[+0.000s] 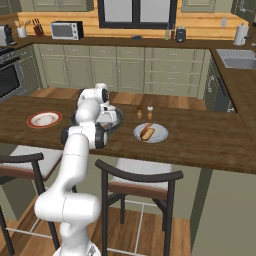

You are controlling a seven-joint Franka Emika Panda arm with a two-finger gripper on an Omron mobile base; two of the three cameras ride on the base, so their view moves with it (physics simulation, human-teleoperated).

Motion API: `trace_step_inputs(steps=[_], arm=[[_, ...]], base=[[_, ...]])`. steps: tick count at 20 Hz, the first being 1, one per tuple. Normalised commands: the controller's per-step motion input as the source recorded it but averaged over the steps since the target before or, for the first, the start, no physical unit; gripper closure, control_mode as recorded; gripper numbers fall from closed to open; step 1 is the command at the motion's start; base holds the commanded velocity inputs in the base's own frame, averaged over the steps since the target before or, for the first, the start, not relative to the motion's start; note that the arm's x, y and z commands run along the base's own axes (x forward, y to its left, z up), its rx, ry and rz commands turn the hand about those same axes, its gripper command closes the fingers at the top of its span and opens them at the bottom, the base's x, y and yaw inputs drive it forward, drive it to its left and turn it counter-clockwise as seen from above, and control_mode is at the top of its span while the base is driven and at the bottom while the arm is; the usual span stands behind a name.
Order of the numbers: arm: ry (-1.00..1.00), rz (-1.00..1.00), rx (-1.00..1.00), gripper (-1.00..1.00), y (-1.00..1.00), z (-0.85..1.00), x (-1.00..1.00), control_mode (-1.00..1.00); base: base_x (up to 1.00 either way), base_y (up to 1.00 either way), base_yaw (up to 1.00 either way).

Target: Place one bun and one sausage from the bowl on each plate.

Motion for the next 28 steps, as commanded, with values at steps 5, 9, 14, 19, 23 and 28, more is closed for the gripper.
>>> trace_step_inputs(steps=[5, 9, 14, 19, 23, 28], arm=[[0.0, 0.0, 0.0, -1.0, 0.0, 0.0, 0.0, -1.0], [0.0, 0.0, 0.0, 1.0, 0.0, 0.0, 0.0, -1.0], [0.0, 0.0, 0.0, 1.0, 0.0, 0.0, 0.0, -1.0], [0.0, 0.0, 0.0, 1.0, 0.0, 0.0, 0.0, -1.0], [-0.04, 0.04, 0.0, 1.0, 0.0, 0.08, -0.15, -1.0], [-0.12, 0.09, 0.01, 1.0, -0.02, 0.52, -0.27, -1.0]], base=[[0.0, 0.0, 0.0], [0.0, 0.0, 0.0], [0.0, 0.0, 0.0], [0.0, 0.0, 0.0], [0.0, 0.0, 0.0], [0.0, 0.0, 0.0]])
